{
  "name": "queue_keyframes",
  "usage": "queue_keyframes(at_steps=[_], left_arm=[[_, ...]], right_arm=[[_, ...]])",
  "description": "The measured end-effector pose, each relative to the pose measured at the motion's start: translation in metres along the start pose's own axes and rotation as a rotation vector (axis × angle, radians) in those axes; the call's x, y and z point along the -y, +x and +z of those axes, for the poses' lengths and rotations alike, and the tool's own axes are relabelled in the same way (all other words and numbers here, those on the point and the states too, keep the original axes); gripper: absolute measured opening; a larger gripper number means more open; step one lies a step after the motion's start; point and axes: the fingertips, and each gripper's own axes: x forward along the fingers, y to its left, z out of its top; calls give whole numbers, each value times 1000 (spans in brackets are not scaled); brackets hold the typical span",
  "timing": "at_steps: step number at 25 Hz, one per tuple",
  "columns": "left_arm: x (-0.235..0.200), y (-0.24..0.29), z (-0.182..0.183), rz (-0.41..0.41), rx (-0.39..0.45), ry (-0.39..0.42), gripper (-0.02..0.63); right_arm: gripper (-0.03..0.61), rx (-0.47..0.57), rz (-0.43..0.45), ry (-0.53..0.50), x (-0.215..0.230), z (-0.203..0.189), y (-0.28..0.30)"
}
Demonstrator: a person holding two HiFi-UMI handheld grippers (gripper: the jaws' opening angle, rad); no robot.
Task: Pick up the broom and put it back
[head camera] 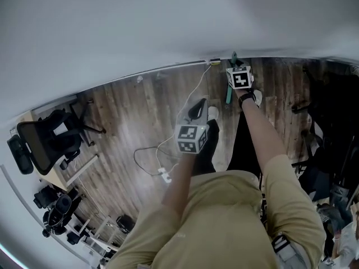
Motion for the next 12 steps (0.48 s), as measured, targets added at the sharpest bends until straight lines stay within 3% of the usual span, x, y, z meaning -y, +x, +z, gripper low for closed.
queue_keyframes(at_steps=[12], left_arm=[[-10, -7, -12, 7, -9, 4, 0]], right_arm=[[144, -6, 46, 94, 5, -3, 22]])
